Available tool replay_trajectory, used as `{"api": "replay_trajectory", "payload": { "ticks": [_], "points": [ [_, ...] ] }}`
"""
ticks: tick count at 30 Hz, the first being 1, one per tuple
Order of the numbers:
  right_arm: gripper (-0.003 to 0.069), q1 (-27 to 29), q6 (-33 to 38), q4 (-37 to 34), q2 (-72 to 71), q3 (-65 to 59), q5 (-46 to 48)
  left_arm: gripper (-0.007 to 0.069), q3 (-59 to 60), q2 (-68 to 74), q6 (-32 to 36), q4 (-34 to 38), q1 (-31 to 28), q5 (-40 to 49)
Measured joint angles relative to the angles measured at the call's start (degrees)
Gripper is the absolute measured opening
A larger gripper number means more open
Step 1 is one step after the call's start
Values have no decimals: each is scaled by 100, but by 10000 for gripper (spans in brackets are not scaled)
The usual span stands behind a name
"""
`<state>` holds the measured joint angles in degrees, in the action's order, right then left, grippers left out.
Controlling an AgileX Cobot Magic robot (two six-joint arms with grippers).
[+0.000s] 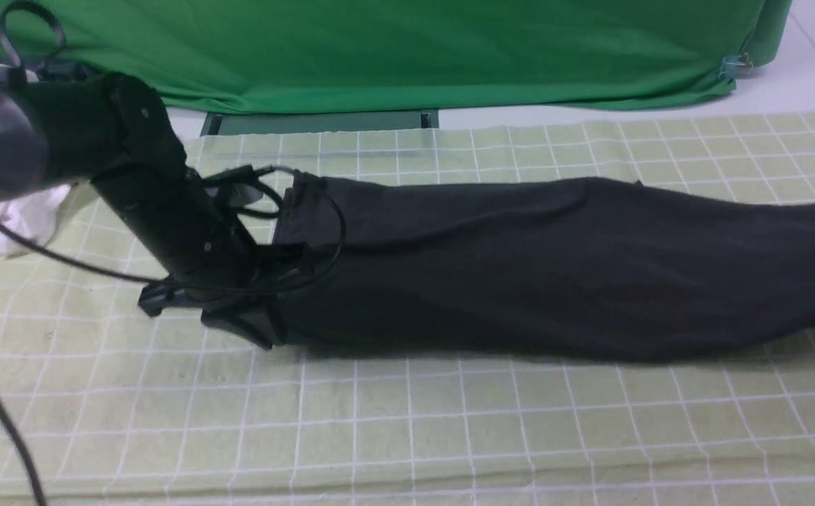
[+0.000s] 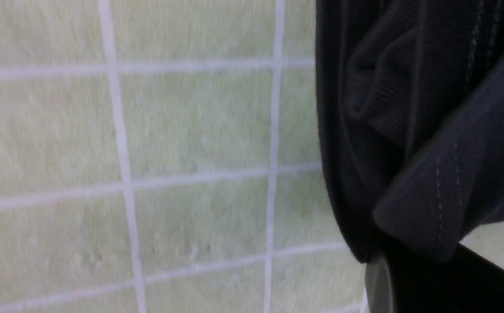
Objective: Fold a long-sleeved shirt over a green coffee tablecloth.
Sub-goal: 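Fold the right end of the dark garment over onto its left end with the right gripper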
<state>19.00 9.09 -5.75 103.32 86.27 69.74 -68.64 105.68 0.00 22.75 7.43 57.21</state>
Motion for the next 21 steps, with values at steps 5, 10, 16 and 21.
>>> {"api": "replay_trajectory", "payload": {
  "ticks": [5,10,16,21],
  "points": [
    [15,226,11,23,-441,-363,35,24,1145,-433,194,24,62,-44],
    [15,438,22,-7,-633,-373,94,24,1786,-841,256,42,62,-742],
    [15,463,22,-12,-657,-391,79,24,1801,-1002,256,74,62,-636],
    [15,463,29,-2,-658,-397,32,39,1791,-1002,271,357,62,-270]
  ]
}}
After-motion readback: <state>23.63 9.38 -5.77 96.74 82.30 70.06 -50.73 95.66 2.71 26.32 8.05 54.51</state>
